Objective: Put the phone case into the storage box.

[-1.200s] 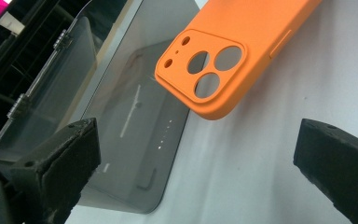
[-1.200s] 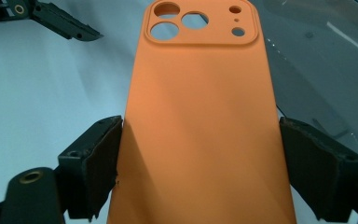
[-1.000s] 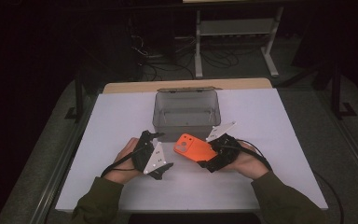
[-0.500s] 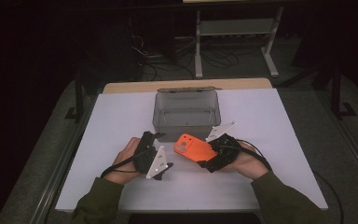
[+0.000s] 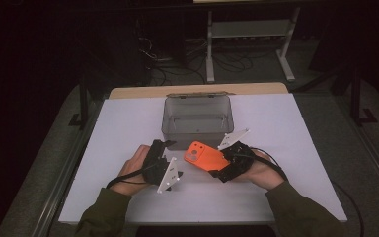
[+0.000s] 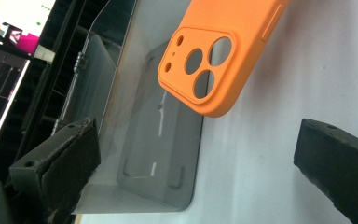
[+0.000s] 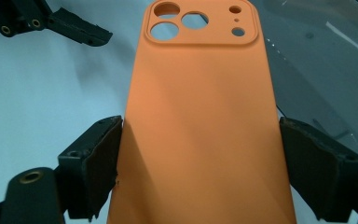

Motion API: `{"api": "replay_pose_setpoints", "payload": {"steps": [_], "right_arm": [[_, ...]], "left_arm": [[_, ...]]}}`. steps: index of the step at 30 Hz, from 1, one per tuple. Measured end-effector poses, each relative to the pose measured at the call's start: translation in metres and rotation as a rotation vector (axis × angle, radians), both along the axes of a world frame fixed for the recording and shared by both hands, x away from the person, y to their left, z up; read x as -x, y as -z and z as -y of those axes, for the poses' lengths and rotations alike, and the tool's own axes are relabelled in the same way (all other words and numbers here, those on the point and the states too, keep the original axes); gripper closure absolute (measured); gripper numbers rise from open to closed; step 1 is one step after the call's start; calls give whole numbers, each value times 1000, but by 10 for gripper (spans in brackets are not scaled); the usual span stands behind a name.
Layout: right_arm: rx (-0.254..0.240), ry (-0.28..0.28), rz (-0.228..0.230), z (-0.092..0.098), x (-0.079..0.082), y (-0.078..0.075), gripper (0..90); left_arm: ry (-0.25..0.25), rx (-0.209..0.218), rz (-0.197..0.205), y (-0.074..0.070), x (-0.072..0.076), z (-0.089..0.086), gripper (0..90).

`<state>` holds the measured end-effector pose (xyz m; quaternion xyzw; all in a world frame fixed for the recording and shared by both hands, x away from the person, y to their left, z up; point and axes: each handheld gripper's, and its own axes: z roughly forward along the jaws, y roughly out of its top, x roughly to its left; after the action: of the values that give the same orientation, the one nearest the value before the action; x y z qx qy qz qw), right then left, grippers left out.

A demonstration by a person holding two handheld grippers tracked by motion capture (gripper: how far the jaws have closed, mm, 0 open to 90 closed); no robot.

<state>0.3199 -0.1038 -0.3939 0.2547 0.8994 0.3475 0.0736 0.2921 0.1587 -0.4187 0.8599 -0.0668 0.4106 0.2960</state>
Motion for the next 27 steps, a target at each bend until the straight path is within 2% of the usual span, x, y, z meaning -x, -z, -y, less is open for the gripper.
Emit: {"api": "replay_pose_setpoints", "payload": {"steps": [13,18,27], "right_arm": [[1,-1,3,0,0,0,156],[0,-2,4,0,0,0,155],[-3,2,3,0,0,0,155]], "left_arm": [[5,-71,75,1,2,2,0],[12,-76,103,1,4,3,0],[17,-85,129,2,8,7,0]]}}
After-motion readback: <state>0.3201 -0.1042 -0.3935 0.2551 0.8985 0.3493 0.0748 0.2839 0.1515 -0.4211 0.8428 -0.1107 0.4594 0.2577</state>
